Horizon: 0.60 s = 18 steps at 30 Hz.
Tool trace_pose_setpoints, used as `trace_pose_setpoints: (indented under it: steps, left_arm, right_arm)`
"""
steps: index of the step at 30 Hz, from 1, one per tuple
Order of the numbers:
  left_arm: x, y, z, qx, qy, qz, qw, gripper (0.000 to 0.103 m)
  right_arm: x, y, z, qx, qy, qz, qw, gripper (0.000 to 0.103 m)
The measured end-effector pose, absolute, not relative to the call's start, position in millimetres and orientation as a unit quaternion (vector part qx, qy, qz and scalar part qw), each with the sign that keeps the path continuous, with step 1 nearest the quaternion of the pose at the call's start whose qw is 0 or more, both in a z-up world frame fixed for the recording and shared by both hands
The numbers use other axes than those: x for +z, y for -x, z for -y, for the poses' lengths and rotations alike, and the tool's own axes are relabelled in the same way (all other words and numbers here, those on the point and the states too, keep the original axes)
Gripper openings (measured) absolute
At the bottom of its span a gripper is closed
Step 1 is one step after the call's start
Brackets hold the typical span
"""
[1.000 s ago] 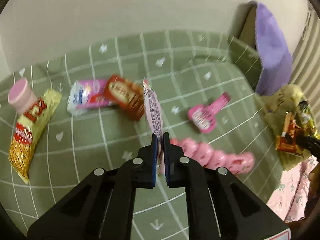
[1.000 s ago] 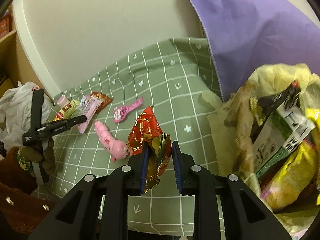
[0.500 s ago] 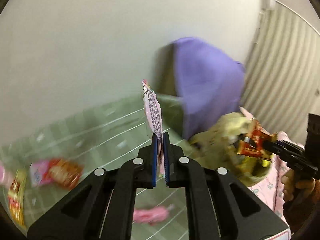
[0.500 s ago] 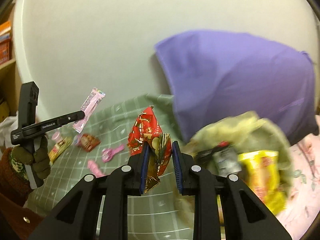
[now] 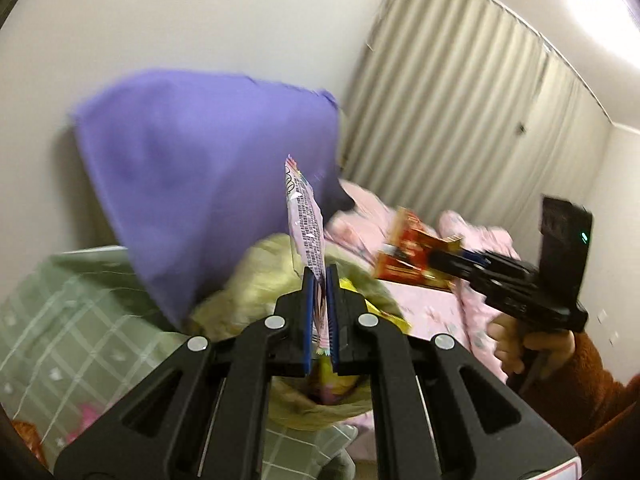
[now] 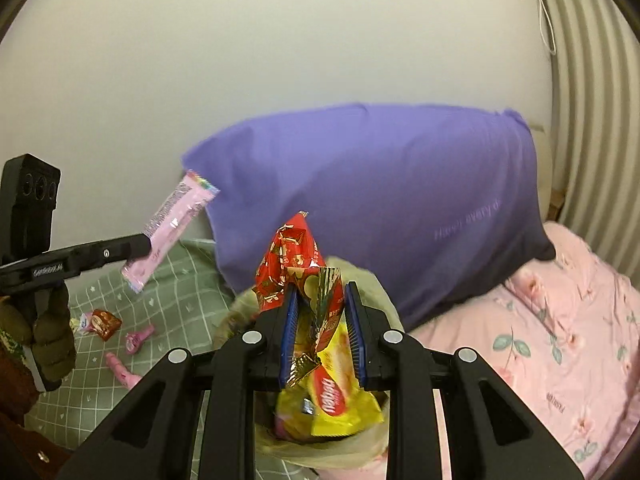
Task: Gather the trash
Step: 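Carry the pink wafer stick with the left gripper while the right carries the red-and-gold bag to the trash bag, then open the left gripper into the yellow trash bag while the right gripper releases the red-and-gold bag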
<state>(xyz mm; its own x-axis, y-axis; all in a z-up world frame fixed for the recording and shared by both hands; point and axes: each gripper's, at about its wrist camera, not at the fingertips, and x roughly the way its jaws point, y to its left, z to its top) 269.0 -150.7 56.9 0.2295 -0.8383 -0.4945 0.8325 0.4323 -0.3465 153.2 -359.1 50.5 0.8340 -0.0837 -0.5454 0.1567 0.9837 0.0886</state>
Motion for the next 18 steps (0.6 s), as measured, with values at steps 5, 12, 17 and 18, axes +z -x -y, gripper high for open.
trace_pose_setpoints:
  steps: [5, 12, 17, 18]
  left_arm:
    - [10.0, -267.8, 204.7, -0.543, -0.057, -0.386, 0.744, 0.006]
    - [-53.7, -285.2, 260.9, -0.478, -0.175, -0.434, 0.744, 0.006]
    - [-66.7, -303.5, 285.6, -0.466, -0.178, -0.449, 0.741, 0.006]
    - [-67.3, -305.0, 288.5, -0.468, -0.177, -0.45, 0.74, 0.006]
  right_arm:
    - [15.9, -170.0, 375.2, -0.06, -0.064, -0.335, 0.938, 0.023]
    - [-38.3, -199.3, 377.4, -0.049, -0.048, -0.386, 0.92, 0.023]
    - [-55.5, -210.2, 378.6, -0.056, -0.04, -0.392, 0.917, 0.023]
    - [-56.2, -210.0, 378.4, -0.059, -0.039, -0.392, 0.917, 0.023]
